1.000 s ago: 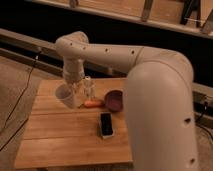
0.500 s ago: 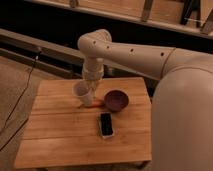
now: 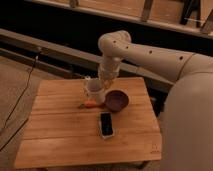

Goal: Place the ceramic cup in the ceramic bowl

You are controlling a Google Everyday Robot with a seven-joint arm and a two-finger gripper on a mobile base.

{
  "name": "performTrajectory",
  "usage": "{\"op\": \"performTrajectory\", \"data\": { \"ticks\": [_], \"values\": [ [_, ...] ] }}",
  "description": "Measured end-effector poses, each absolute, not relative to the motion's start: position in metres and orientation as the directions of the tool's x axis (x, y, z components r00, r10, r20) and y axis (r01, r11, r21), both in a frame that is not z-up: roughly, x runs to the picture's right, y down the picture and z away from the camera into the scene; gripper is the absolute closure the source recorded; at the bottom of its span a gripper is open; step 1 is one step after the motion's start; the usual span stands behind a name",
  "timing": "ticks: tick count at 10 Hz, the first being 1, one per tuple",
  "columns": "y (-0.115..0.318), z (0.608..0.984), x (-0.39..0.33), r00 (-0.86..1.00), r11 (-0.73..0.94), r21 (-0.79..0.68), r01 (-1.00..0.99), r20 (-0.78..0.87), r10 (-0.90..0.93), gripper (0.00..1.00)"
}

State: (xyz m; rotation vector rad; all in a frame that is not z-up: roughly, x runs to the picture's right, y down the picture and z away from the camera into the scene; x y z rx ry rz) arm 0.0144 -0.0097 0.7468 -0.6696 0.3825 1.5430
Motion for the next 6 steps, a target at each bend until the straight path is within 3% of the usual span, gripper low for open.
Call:
{"op": "performTrajectory", "data": {
  "ticks": [6],
  "values": [
    [-0.024,0.785,0.067,-0.047,-0.198,-0.197,-0.960,-0.584,0.811,1.00]
  ]
}}
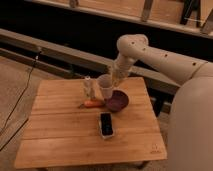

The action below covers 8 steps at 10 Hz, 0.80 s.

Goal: Place the ceramic cup in the ceramic bowl

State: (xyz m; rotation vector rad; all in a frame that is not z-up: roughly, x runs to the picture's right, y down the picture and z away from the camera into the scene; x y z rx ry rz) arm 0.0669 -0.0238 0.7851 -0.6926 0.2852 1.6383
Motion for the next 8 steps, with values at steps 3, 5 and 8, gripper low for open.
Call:
{"op": "performTrajectory", "data": {
  "ticks": [3,5,8],
  "values": [
    [-0.017,0.796,0.086,-0.024,-0.198,-0.235,-0.952,-0.586,0.810,1.00],
    [-0.004,0.805,0.096,0.000,-0.199,-0.258,-0.945,-0.612,0.791,1.00],
    [0.013,0.818,0.113,0.006,-0.205,-0.238,-0.949,-0.668,0.744,1.00]
  ]
}}
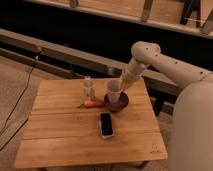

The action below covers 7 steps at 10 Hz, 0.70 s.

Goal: Place the ceramic cup in the ceramic bowl

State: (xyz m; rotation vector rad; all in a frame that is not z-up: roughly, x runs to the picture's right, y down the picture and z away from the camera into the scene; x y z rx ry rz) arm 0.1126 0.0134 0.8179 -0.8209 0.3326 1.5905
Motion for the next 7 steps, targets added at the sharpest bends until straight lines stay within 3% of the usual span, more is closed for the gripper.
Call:
{"op": "performTrajectory", "data": {
  "ticks": [7],
  "values": [
    [0.033,0.850,0.122,0.076,-0.140,-0.211,-0.967,-0.770,0.634,1.00]
  ]
}}
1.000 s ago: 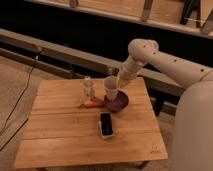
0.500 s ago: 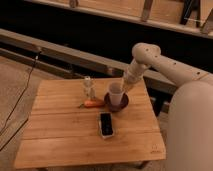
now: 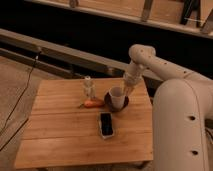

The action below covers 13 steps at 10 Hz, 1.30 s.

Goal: Place the ceramic cup in the ceramic bowl

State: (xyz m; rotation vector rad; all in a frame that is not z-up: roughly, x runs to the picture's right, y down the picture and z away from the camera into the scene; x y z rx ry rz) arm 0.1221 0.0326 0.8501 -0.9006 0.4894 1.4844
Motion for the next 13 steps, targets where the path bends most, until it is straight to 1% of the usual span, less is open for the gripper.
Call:
{"op": "performTrajectory", "data": {
  "ticks": [2,3,7,8,9,10,11,13],
  "values": [
    [0.027,0.854,0.119,0.113,-0.115,-0.242,-0.963,-0.756,0.645,0.99],
    [0.026,0.855,0.117,0.139,-0.096,-0.261,-0.961,-0.751,0.646,0.92],
    [0.031,0.856,0.116,0.197,-0.047,-0.285,-0.957,-0.763,0.615,0.52],
    [0.031,0.857,0.116,0.203,-0.040,-0.286,-0.957,-0.763,0.613,0.44],
    [0.030,0.860,0.115,0.214,-0.023,-0.288,-0.957,-0.759,0.616,0.32],
    [0.029,0.862,0.115,0.223,-0.009,-0.290,-0.957,-0.753,0.619,0.24],
    [0.027,0.864,0.114,0.233,0.012,-0.290,-0.957,-0.743,0.627,0.20],
    [0.024,0.867,0.114,0.242,0.041,-0.282,-0.959,-0.730,0.639,0.20]
  ]
}}
